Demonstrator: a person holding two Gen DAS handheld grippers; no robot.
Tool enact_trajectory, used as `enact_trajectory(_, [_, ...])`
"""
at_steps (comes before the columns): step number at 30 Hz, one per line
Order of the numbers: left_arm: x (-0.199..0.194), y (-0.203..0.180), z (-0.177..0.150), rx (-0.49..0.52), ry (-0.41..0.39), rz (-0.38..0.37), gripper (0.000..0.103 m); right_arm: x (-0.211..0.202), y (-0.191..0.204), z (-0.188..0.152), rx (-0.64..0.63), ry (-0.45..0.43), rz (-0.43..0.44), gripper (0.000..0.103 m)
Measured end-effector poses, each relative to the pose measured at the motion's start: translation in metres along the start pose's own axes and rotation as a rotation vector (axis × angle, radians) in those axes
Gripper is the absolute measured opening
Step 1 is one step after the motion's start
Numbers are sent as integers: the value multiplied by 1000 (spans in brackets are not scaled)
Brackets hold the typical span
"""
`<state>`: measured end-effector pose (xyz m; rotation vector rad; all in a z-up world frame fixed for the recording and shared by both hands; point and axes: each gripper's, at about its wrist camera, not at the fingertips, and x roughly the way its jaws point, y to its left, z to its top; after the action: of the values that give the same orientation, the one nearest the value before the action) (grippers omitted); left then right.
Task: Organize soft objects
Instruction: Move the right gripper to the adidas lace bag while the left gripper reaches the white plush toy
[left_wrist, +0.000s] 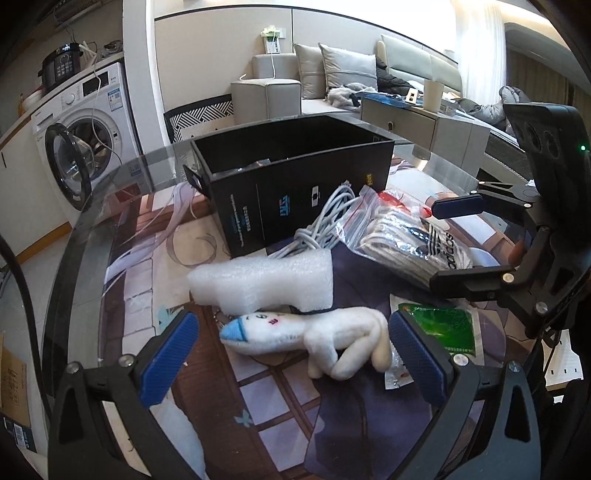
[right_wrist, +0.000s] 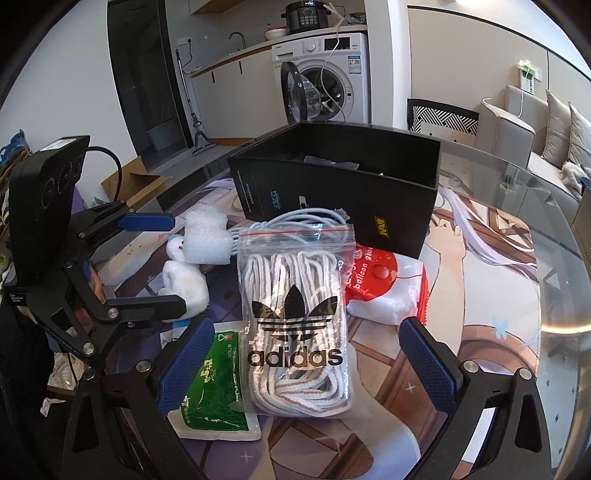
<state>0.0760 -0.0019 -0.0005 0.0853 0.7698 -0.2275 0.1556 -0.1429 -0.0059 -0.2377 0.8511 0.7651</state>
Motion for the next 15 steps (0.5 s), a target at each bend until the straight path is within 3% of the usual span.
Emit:
enact_trajectory(2, [0, 0, -1, 1, 3, 1, 103, 3, 0, -1, 1, 10, 0, 102])
enact_trajectory(7, [2, 2, -1, -12, 17, -7, 103, 8, 1, -2, -4, 32, -2, 88])
enact_trajectory(15, [4, -1, -2, -17, 34, -26, 103, 9, 5, 0, -20, 34, -1, 87])
